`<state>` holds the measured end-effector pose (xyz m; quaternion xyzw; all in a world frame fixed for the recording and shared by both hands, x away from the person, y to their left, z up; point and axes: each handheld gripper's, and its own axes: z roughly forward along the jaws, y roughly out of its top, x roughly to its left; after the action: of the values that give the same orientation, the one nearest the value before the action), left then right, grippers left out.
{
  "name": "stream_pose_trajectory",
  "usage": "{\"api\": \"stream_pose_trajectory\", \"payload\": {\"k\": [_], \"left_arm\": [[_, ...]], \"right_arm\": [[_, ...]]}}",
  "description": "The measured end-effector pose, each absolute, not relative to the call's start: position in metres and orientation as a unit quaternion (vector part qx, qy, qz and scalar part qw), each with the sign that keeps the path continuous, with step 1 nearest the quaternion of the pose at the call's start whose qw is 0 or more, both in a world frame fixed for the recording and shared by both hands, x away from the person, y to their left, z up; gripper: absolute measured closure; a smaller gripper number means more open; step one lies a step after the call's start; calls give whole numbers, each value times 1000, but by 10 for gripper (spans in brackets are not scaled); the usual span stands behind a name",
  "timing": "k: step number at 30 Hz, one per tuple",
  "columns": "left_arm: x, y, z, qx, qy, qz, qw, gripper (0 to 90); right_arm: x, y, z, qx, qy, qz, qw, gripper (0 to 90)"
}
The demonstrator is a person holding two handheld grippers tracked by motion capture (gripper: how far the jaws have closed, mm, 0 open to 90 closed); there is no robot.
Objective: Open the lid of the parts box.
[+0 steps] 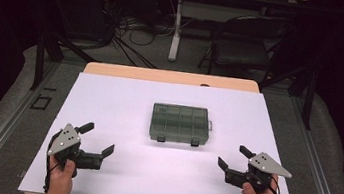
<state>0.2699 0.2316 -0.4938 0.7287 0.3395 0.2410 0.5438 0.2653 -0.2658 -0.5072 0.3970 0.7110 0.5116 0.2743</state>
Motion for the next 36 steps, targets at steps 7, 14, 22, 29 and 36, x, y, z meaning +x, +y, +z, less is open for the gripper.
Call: {"api": "stream_pose_trajectory", "payload": {"k": [7,14,22,29,36], "left_arm": [[274,229,-493,730,342,224,547,3],[285,218,-487,737,357,199,538,3],[312,198,-479,743,378,160,529,3],[343,176,-478,745,401,129,517,3],[369,150,-482,759,405,113,497,4]], "right_arm": [[266,-263,-508,396,718,507,267,142],[276,-255,-502,400,731,504,225,143],[299,-240,-492,409,746,491,187,140],[325,-221,-490,406,756,476,192,110],[352,-206,-491,419,762,453,196,125]]}}
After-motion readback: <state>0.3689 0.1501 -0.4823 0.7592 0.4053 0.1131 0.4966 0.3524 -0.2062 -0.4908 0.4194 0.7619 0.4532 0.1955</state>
